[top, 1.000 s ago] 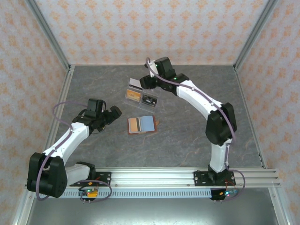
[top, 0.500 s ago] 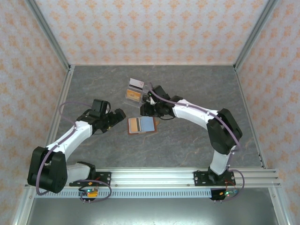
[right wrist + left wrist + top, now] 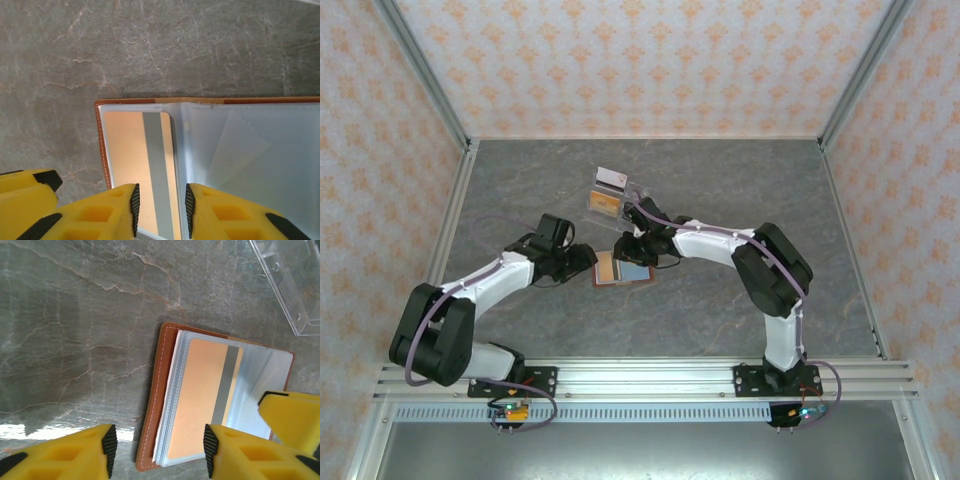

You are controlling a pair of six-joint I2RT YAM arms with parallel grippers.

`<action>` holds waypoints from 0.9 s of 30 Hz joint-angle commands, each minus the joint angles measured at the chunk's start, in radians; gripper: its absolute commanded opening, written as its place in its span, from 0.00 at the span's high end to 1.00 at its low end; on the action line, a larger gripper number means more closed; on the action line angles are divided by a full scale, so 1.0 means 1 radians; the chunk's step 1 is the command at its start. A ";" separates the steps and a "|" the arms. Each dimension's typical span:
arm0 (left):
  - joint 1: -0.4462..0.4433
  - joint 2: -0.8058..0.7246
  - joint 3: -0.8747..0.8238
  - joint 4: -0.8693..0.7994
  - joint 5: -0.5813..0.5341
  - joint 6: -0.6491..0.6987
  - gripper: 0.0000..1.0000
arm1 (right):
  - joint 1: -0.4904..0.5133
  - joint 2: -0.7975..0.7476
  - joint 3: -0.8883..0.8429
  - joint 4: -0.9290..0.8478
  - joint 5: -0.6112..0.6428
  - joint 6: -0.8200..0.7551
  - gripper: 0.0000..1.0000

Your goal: Take the credit cards out of the card holder

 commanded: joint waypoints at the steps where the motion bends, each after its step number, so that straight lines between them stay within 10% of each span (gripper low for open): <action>1: -0.016 0.023 0.036 0.039 0.007 -0.007 0.55 | 0.001 0.030 0.032 0.015 0.007 0.031 0.70; 27: -0.037 0.185 0.062 0.112 0.044 -0.015 0.88 | 0.001 0.076 0.064 -0.023 -0.018 -0.007 0.86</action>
